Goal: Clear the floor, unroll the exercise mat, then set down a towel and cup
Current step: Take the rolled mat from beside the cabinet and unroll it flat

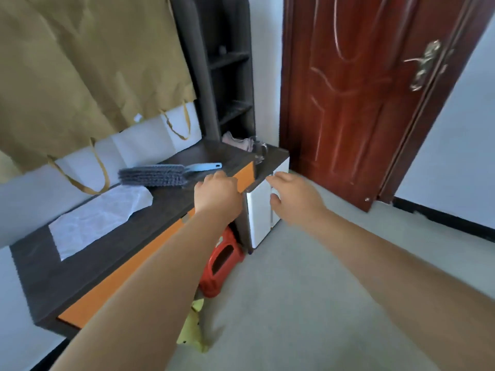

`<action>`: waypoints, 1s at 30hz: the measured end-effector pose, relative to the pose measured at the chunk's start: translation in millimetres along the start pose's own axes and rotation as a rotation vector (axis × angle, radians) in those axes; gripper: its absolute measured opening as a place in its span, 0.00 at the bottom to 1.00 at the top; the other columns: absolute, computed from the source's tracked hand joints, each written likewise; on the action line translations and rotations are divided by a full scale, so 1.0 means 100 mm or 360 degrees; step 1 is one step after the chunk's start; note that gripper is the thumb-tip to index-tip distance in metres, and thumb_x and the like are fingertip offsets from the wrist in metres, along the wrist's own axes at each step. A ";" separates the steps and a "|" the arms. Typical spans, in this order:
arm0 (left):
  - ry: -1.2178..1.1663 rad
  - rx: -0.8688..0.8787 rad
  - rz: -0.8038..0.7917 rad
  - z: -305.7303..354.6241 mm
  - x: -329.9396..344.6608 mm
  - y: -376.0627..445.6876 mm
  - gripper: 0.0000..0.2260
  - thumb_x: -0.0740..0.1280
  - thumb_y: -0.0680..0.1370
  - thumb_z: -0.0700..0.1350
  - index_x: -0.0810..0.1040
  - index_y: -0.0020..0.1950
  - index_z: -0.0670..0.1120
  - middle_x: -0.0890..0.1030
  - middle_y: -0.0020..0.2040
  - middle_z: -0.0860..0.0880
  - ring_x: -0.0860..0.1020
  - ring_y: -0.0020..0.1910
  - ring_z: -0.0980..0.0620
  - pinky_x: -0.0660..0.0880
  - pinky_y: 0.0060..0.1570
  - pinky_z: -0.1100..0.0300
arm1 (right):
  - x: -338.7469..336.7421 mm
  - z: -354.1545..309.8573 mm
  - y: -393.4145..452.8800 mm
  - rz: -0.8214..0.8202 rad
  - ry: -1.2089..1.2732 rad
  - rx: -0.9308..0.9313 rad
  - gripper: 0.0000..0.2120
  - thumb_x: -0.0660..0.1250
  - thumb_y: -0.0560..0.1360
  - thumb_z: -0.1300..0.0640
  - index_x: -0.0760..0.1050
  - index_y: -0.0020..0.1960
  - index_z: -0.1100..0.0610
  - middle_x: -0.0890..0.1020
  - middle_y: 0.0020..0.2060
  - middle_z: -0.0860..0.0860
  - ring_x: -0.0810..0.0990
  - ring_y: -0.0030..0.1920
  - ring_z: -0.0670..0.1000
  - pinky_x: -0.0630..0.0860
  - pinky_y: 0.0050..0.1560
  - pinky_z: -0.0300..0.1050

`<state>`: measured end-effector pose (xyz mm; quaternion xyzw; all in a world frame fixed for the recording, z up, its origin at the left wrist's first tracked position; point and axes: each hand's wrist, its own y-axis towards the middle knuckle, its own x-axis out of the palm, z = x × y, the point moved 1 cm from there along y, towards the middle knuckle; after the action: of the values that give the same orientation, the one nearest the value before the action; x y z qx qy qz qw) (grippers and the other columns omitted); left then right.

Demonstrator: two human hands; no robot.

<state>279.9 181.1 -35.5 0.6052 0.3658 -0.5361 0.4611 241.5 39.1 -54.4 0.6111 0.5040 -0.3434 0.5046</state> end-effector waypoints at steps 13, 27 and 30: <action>-0.0247 0.1034 0.0073 2.44 -1.09 -0.31 0.15 0.56 0.78 0.43 0.74 0.62 0.43 0.73 0.61 0.42 0.73 0.59 0.41 0.71 0.55 0.50 | -2.19 1.16 -1.76 0.0294 -0.0302 0.1001 0.19 0.56 0.77 0.58 0.67 0.67 0.59 0.72 0.66 0.58 0.70 0.65 0.59 0.70 0.64 0.53; -0.0565 0.2351 0.0046 3.81 -1.73 -2.86 0.13 0.58 0.78 0.42 0.75 0.60 0.43 0.72 0.61 0.41 0.76 0.57 0.40 0.73 0.47 0.54 | -2.89 -0.04 -4.95 0.0788 -0.0577 0.2360 0.18 0.57 0.76 0.59 0.69 0.66 0.60 0.71 0.68 0.58 0.70 0.66 0.58 0.70 0.65 0.52; -0.0630 0.2589 0.0032 3.95 -1.93 -3.72 0.13 0.58 0.78 0.43 0.75 0.60 0.43 0.73 0.61 0.41 0.75 0.58 0.40 0.74 0.51 0.53 | -3.04 -0.50 -5.71 0.0930 -0.0674 0.2543 0.18 0.57 0.76 0.60 0.69 0.66 0.59 0.71 0.68 0.56 0.69 0.67 0.56 0.70 0.65 0.50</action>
<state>-222.5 -69.8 93.4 0.6470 -0.2282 -0.7251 -0.0589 -390.2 -4.1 85.9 0.8097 -0.1684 -0.5570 0.0765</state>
